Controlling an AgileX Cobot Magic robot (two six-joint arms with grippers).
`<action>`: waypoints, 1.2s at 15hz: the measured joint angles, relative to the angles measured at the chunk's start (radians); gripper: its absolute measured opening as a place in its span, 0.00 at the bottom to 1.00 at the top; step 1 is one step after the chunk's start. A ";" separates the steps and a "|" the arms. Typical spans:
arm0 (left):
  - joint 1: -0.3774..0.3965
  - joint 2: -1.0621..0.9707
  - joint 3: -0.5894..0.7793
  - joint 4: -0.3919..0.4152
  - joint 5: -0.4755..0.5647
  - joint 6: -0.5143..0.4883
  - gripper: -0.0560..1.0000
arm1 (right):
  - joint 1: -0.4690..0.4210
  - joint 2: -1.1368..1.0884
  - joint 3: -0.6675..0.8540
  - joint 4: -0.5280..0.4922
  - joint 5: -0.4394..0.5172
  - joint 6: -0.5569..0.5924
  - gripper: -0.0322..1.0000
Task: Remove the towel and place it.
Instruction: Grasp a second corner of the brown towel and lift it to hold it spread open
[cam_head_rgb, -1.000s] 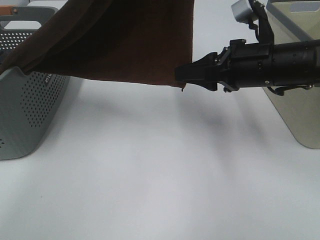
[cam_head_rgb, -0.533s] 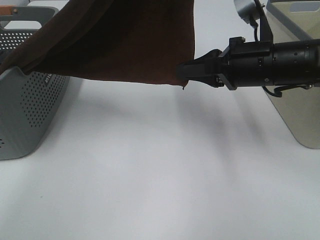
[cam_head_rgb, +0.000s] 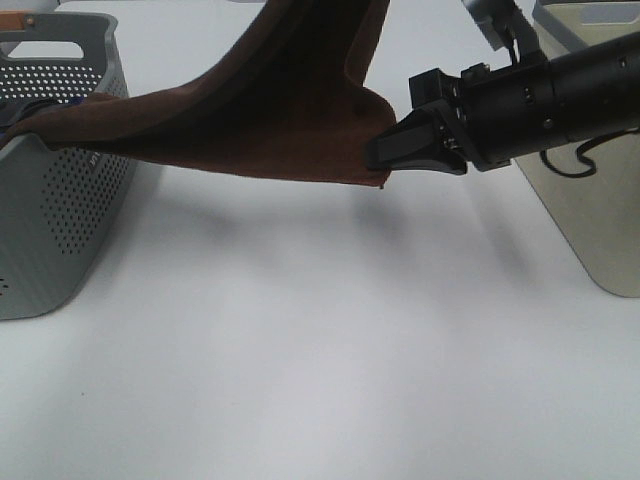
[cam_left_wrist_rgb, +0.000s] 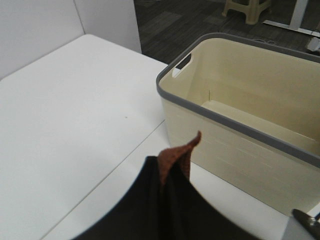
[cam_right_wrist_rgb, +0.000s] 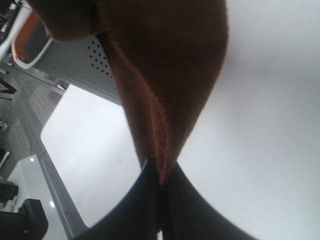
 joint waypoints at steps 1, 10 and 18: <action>0.010 0.018 0.000 0.032 -0.005 -0.070 0.05 | 0.000 -0.034 -0.041 -0.159 0.000 0.163 0.03; 0.110 -0.072 -0.098 0.142 0.084 -0.181 0.05 | 0.000 -0.241 -0.577 -1.112 0.202 0.942 0.03; 0.110 -0.208 -0.123 0.310 0.119 -0.180 0.05 | 0.000 -0.224 -0.838 -1.089 0.248 0.944 0.03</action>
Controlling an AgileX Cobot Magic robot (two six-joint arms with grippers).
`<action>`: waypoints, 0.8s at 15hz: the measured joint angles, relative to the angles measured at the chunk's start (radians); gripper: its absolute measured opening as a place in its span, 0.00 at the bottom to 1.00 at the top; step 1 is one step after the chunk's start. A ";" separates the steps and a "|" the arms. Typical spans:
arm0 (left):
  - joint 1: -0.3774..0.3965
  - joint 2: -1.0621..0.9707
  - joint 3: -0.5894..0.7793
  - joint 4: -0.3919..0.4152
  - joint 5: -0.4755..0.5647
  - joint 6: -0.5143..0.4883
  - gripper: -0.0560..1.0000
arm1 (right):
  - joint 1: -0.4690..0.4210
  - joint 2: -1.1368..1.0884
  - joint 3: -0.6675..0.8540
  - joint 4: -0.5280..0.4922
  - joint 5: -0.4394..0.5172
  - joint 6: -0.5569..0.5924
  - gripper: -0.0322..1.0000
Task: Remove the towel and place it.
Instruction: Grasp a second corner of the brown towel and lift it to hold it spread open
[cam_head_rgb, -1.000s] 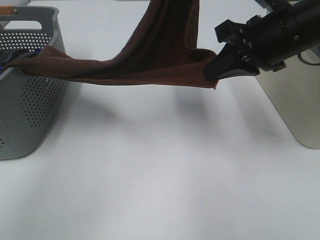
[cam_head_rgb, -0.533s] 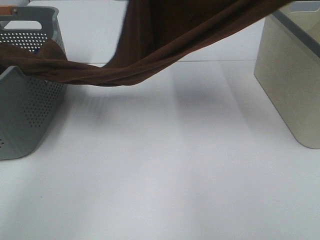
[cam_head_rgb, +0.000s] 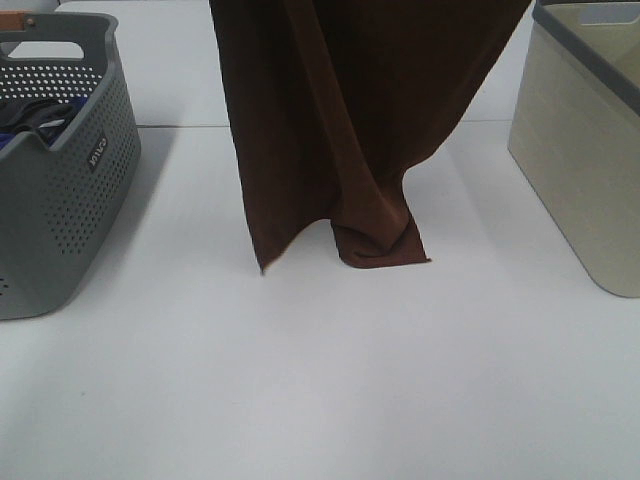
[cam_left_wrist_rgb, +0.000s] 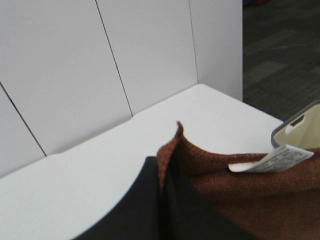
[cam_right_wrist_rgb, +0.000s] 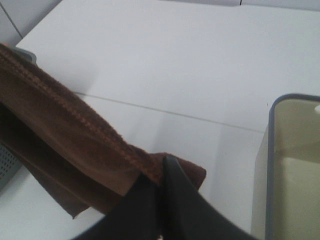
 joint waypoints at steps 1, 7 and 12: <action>0.000 0.020 0.000 0.013 0.035 -0.001 0.05 | 0.000 0.021 0.000 0.000 0.040 0.000 0.03; 0.000 0.278 0.000 0.232 -0.084 -0.146 0.05 | 0.000 0.251 0.000 -0.099 -0.268 -0.073 0.03; 0.060 0.390 0.003 0.389 -0.510 -0.319 0.05 | 0.000 0.387 0.001 -0.099 -0.706 -0.141 0.03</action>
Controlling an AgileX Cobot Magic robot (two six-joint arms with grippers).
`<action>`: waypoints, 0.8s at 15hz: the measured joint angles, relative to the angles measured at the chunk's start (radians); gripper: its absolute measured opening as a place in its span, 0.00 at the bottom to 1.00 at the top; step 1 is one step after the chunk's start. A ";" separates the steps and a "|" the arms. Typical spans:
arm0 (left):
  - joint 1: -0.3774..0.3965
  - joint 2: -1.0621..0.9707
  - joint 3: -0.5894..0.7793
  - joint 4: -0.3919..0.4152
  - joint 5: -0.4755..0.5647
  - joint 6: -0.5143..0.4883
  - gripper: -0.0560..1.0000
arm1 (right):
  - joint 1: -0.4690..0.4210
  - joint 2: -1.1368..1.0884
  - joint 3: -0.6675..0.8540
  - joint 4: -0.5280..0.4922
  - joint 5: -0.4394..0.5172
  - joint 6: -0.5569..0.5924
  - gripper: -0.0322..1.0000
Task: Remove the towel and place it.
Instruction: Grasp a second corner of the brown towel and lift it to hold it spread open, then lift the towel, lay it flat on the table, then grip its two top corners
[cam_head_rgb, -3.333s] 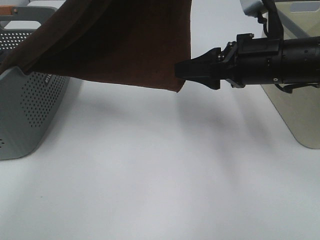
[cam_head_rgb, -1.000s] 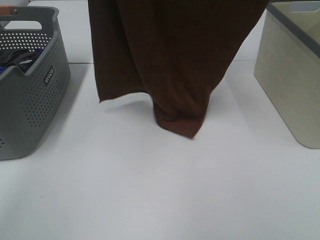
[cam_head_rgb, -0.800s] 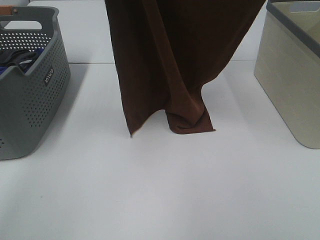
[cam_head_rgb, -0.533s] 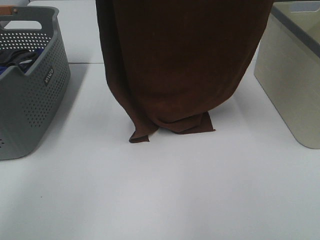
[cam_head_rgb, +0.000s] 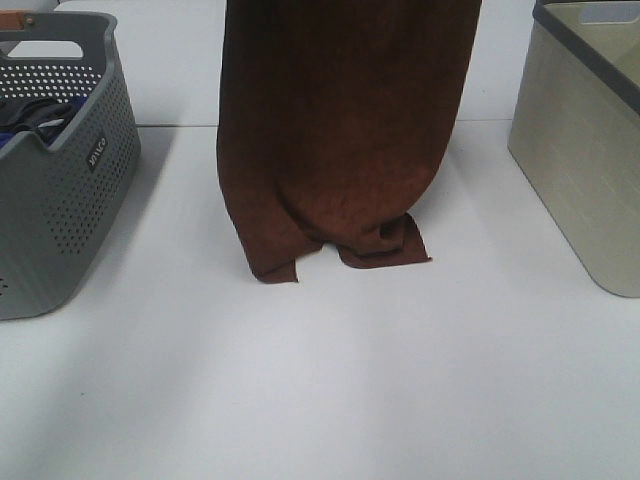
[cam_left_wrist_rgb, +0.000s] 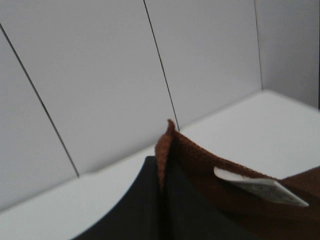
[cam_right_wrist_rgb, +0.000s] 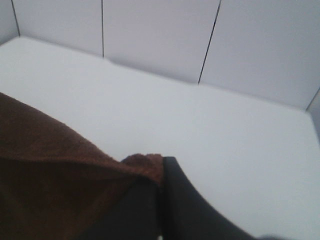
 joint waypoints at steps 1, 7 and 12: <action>0.027 -0.001 0.000 0.009 -0.128 -0.038 0.05 | 0.000 0.001 0.000 0.000 -0.120 -0.044 0.03; 0.074 -0.010 -0.116 0.023 -0.476 -0.043 0.05 | 0.000 -0.015 -0.109 0.000 -0.292 -0.109 0.03; 0.053 0.012 -0.103 0.013 -0.161 -0.046 0.05 | 0.000 -0.014 -0.110 0.000 0.011 -0.109 0.03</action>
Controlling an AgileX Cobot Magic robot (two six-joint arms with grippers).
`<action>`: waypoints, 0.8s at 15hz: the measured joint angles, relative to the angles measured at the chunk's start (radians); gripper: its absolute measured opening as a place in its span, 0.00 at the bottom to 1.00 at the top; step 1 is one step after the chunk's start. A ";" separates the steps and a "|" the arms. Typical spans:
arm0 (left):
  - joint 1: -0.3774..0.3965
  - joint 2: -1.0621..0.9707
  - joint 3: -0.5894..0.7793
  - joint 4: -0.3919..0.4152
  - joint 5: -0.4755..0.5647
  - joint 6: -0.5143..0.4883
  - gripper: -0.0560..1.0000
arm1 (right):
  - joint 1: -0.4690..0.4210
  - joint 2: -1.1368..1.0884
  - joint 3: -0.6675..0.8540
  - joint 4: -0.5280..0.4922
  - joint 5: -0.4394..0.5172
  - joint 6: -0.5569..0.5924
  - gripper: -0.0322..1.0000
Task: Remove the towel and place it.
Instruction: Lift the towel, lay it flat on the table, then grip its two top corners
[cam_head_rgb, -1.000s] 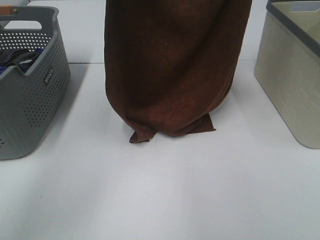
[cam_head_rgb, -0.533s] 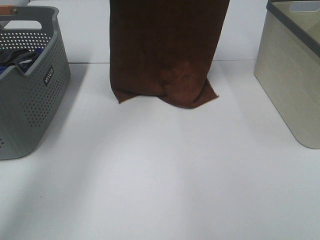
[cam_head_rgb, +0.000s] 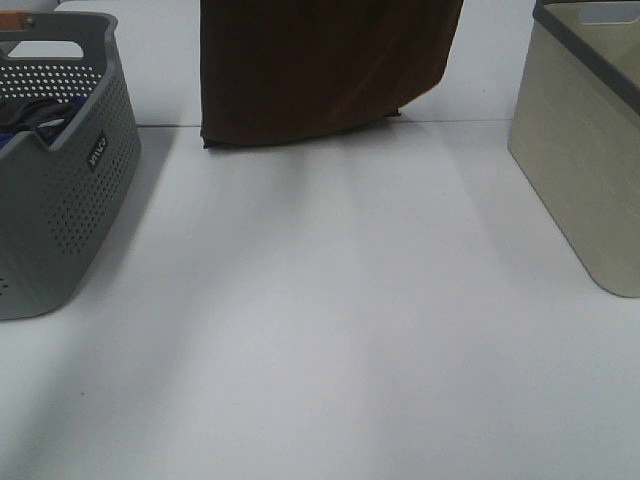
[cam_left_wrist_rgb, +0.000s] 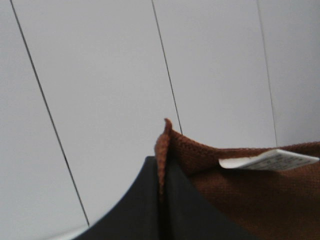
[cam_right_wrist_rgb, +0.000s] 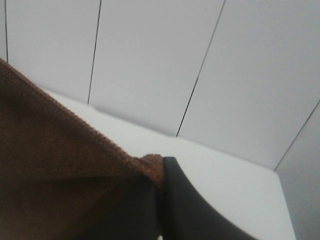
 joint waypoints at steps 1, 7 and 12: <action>-0.016 0.002 0.002 -0.021 0.133 -0.001 0.05 | 0.000 0.000 0.000 0.000 0.093 0.007 0.03; -0.094 0.006 0.002 -0.143 0.946 0.030 0.05 | 0.000 0.000 0.023 0.066 0.644 0.089 0.03; -0.094 0.006 0.002 -0.211 1.045 0.049 0.05 | 0.001 0.000 0.124 0.104 0.797 0.096 0.03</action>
